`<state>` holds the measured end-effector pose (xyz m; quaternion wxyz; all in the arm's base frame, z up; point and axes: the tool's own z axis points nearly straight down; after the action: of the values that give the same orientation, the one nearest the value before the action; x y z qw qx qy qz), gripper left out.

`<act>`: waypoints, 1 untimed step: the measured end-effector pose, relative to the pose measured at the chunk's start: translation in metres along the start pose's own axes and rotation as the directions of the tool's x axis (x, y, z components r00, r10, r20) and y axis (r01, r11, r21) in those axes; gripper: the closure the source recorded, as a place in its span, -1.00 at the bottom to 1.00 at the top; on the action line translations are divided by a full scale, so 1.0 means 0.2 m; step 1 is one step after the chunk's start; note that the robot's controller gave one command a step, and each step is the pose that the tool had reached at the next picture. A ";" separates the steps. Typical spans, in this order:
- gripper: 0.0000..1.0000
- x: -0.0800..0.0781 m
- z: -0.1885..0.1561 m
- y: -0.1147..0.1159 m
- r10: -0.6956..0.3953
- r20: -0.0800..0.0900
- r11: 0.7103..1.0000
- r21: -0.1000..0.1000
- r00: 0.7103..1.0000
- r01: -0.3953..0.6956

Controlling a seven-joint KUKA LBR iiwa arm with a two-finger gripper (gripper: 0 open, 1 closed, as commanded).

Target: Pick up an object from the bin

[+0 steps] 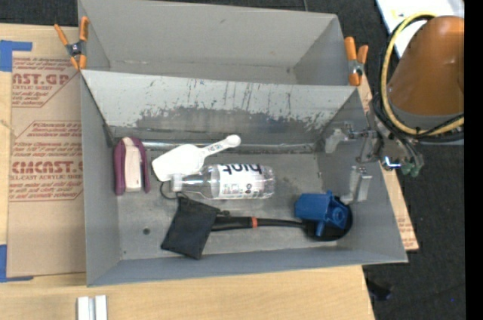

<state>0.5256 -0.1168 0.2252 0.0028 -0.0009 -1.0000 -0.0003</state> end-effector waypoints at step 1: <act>-1.00 -0.01 -0.02 0.00 -0.002 0.008 1.000 0.001 1.000 0.002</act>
Offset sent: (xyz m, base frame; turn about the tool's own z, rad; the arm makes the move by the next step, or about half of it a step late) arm -0.0183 -0.0132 -0.0702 -0.0245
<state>0.5271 -0.1161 0.2299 -0.0011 0.0001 -1.0000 0.0004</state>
